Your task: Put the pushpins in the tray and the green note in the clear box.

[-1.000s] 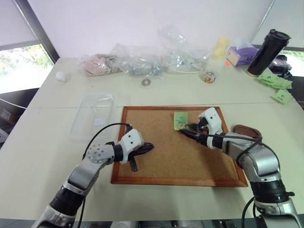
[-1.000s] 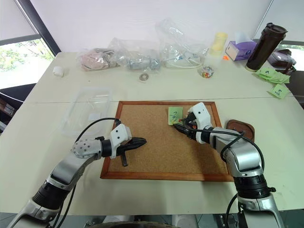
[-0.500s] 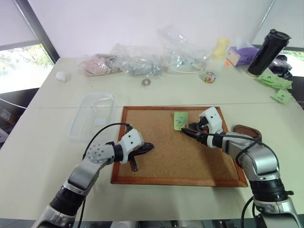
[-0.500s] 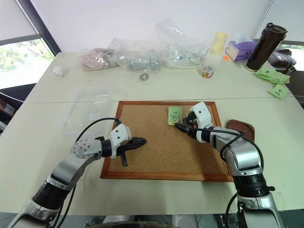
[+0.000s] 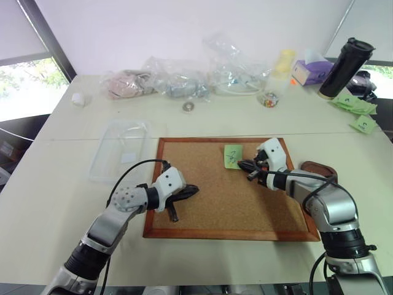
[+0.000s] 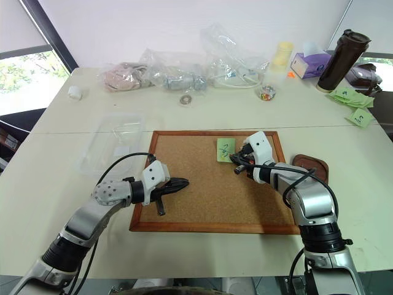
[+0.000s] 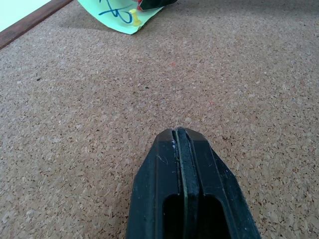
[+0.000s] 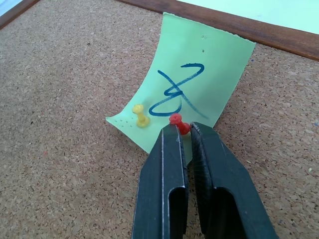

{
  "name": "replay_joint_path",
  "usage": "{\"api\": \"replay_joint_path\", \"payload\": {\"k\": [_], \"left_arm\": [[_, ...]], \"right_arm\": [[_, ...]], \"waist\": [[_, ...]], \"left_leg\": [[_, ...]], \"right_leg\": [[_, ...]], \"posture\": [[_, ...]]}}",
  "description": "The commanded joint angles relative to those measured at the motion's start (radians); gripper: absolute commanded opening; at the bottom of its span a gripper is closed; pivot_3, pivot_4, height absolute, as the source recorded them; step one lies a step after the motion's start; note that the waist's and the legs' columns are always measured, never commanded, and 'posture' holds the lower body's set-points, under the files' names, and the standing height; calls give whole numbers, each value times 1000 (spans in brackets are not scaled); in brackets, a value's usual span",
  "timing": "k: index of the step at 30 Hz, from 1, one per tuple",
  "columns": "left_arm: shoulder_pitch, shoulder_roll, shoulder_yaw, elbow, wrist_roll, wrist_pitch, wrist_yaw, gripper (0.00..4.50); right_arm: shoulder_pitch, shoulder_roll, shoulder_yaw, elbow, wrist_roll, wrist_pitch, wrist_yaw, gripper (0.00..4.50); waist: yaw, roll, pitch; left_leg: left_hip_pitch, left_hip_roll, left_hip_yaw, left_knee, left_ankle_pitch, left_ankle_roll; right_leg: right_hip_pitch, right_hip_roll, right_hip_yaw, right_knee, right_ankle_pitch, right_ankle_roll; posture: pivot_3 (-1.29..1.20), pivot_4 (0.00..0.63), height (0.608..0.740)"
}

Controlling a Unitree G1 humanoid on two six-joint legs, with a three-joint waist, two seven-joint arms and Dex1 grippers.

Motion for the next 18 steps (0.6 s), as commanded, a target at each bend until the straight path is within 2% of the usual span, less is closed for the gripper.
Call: {"api": "replay_joint_path", "payload": {"k": [1,11,14,18], "left_arm": [[32,10,-42,34,31,37,-10,0],[26,9,-51,42,30,35,-14,0],[23,7,-56,57,33,24,-16,0],[20,5,-60,68,34,13,-21,0]], "right_arm": [[-40,-2,-72,-78,39,3,-14,71],[-88,-75,-362,-187,236,155,-53,71],[-1,-139,-467,-181,243,162,-37,71],[189,-210,-535,-138,195,104,7,71]], "waist": [[1,0,0],[6,-1,0],[8,-1,0],[7,-1,0]], "left_leg": [[0,0,0,0,0,0],[-1,0,-1,-1,0,0],[-1,0,-1,-1,0,0],[-1,0,-1,-1,0,1]], "right_leg": [[0,0,0,0,0,0],[0,0,-1,0,0,0],[0,-1,-1,-1,0,0],[1,-1,-1,-2,0,0]], "posture": [[0,150,740],[0,150,740],[0,150,740],[0,150,740]]}}
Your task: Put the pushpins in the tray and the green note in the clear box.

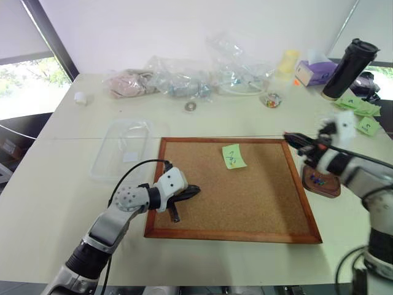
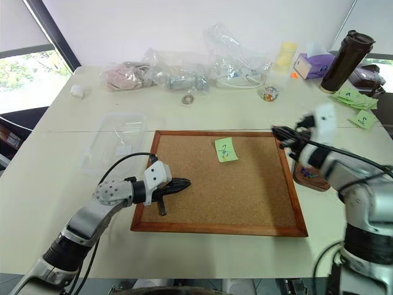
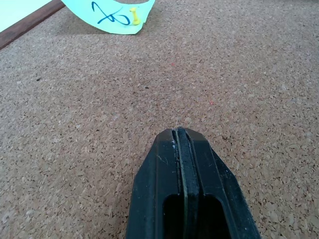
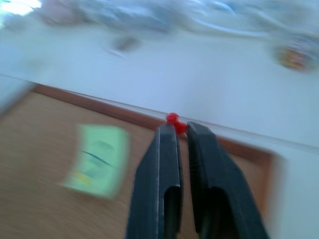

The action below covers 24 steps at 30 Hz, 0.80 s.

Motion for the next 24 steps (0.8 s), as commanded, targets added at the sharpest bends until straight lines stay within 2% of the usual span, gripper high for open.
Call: {"api": "replay_joint_path", "payload": {"k": [1,7,14,17,21,23,24], "left_arm": [[29,6,-47,57,34,19,-18,0],[21,2,-54,74,40,2,-27,0],[14,3,-58,89,45,-10,-30,0],[15,7,-55,88,46,-11,-28,0],[18,8,-52,85,48,-10,-26,0],[18,8,-51,85,50,-10,-25,0],[19,8,-50,84,51,-10,-25,0]], "right_arm": [[128,-39,-82,27,-30,-65,43,71],[266,-48,-115,111,-64,-163,82,71],[259,-43,-91,195,-81,-225,84,71],[249,-43,-83,227,-86,-245,84,1116],[236,-42,-67,258,-96,-269,84,3105],[229,-41,-62,270,-100,-277,83,4251],[228,-42,-62,274,-100,-280,83,4411]], "waist": [[-1,0,0],[-2,3,-2],[0,3,-2],[-1,3,-2],[-1,3,-2],[-1,3,-2],[-1,4,-2]], "left_leg": [[0,0,0,0,0,0],[3,0,2,0,0,0],[5,0,1,0,0,0],[5,0,1,0,0,1],[6,0,1,0,0,0],[6,0,1,0,0,0],[6,0,1,0,0,0]], "right_leg": [[0,0,0,0,0,0],[3,0,1,0,0,0],[6,1,1,-1,0,0],[6,0,1,-1,0,0],[6,0,1,-1,0,0],[6,0,1,-1,0,0],[6,0,1,-1,0,0]], "posture": [[0,150,740],[0,150,740],[0,150,740],[0,150,740],[0,150,740],[0,150,740],[0,150,740]]}}
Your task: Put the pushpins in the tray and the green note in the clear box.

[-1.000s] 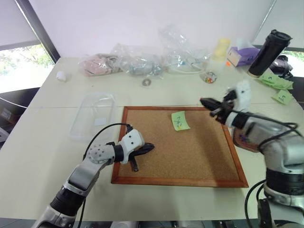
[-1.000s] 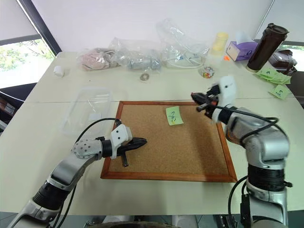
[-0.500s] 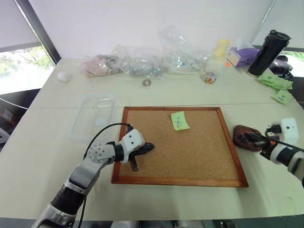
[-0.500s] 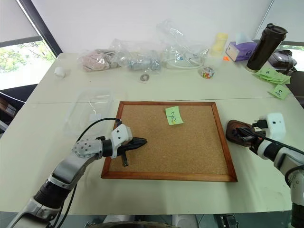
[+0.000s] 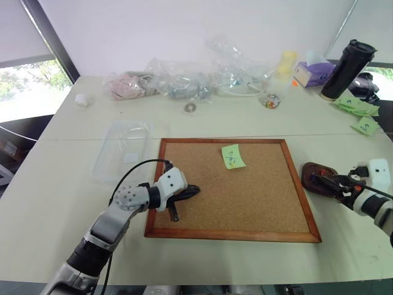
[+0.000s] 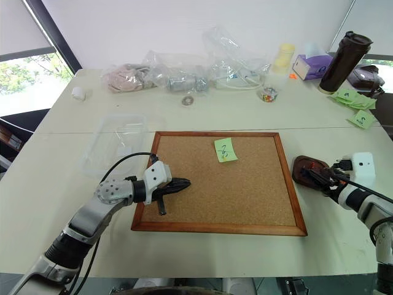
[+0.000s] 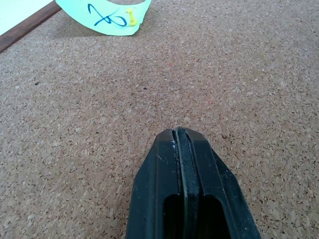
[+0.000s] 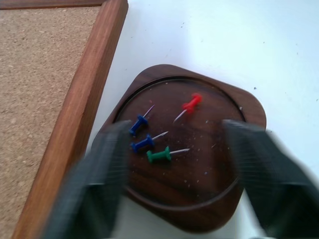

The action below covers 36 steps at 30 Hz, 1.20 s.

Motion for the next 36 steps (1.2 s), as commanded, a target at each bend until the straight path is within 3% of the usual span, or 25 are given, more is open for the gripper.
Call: {"api": "replay_joint_path", "payload": {"k": [1,4,8,11,15,21,32,35,36], "left_arm": [[34,9,-43,43,41,30,-8,0],[35,10,-40,43,41,30,-9,0],[36,12,-36,45,39,30,-11,0],[35,11,-36,47,39,28,-13,0],[33,11,-35,49,40,27,-12,0],[35,11,-32,43,42,33,-5,0],[51,12,-29,14,45,47,12,0],[54,11,-30,5,43,54,17,0],[55,11,-30,3,42,56,18,0]], "right_arm": [[-14,-9,-11,1,-1,-26,2,4411],[-18,-12,-24,-15,22,-15,5,4411],[-37,-19,8,-186,129,62,49,4411],[-95,18,98,-309,175,115,14,4411],[-167,84,263,-360,121,111,-54,4411],[-266,189,501,-291,-13,45,-109,4411],[-324,277,578,-126,-123,-61,-112,4411],[-320,282,578,-113,-138,-70,-108,3599],[-318,281,580,-113,-141,-72,-106,3136]], "waist": [[0,0,0],[0,0,0],[-1,2,-1],[-2,3,-1],[-1,0,-2],[-1,0,-2],[-3,0,-2],[-3,0,-2],[-3,0,-2]], "left_leg": [[0,0,0,0,0,0],[0,0,0,0,0,0],[0,0,0,0,0,0],[0,0,0,0,0,0],[1,0,-2,0,0,1],[0,0,-2,0,0,0],[0,0,-2,-1,0,0],[0,0,-2,-1,0,0],[0,0,-2,-1,0,0]], "right_leg": [[0,0,0,0,0,0],[0,0,0,0,0,0],[0,0,0,0,0,0],[0,0,0,0,0,0],[1,0,-1,0,0,0],[0,0,-1,-1,0,0],[-1,0,-1,0,0,0],[-1,0,-1,0,0,0],[-1,0,-1,0,0,0]], "posture": [[0,150,740],[0,150,740],[0,150,740],[0,150,740],[0,150,740],[0,150,740],[0,150,740],[0,150,740],[0,150,740]]}}
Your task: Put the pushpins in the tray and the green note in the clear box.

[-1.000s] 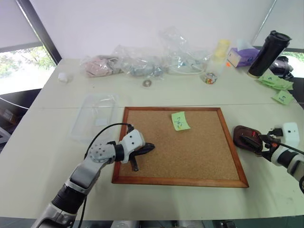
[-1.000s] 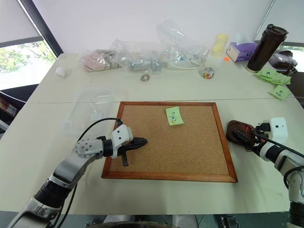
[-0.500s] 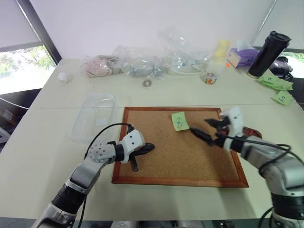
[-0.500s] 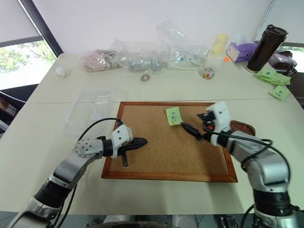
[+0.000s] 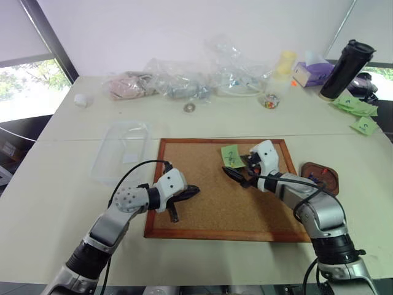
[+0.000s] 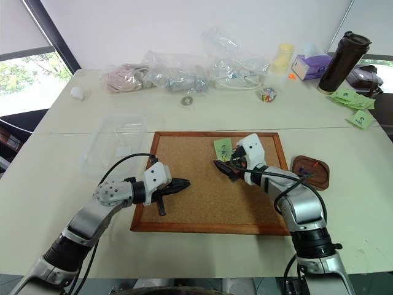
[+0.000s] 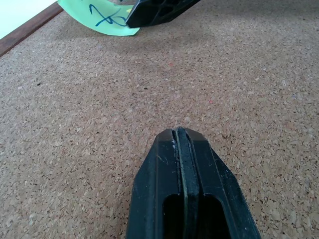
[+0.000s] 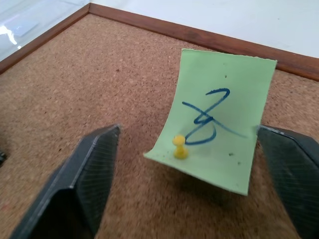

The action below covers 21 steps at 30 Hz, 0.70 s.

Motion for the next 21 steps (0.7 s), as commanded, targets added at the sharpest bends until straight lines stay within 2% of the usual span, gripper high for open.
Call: {"api": "replay_joint_path", "payload": {"k": [1,2,4,6,7,13,21], "left_arm": [[34,9,-33,31,29,51,-4,0],[33,9,-33,29,29,54,-3,0],[32,8,-35,26,28,57,-2,0],[31,8,-36,22,28,61,-1,0],[31,8,-36,19,27,63,-1,0],[30,8,-38,8,26,72,-1,0],[33,8,-35,-1,24,85,2,0]], "right_arm": [[-6,6,-5,-13,-14,-25,7,2637],[-2,5,-4,-15,-17,-26,8,2204],[3,2,-2,-20,-24,-27,10,972],[12,-1,-3,-29,-29,-26,12,258],[18,-7,1,-34,-35,-28,16,115],[42,-34,26,-46,-82,-47,31,115],[21,-22,-31,-125,-24,13,26,115]], "waist": [[0,0,0],[0,0,0],[0,0,0],[0,0,0],[0,0,0],[0,0,0],[1,0,0]], "left_leg": [[0,0,0,0,0,0],[0,0,0,0,0,0],[0,0,0,0,0,0],[0,0,0,0,0,0],[0,0,0,0,0,0],[0,0,0,0,0,0],[-1,0,0,0,0,0]], "right_leg": [[0,0,0,0,0,0],[0,0,0,0,0,0],[0,0,0,0,0,0],[0,0,0,0,0,0],[0,0,0,0,0,0],[0,0,0,0,0,0],[-1,0,0,0,0,0]], "posture": [[0,150,740],[0,150,740],[0,150,740],[0,150,740],[0,150,740],[0,150,740],[0,150,740]]}}
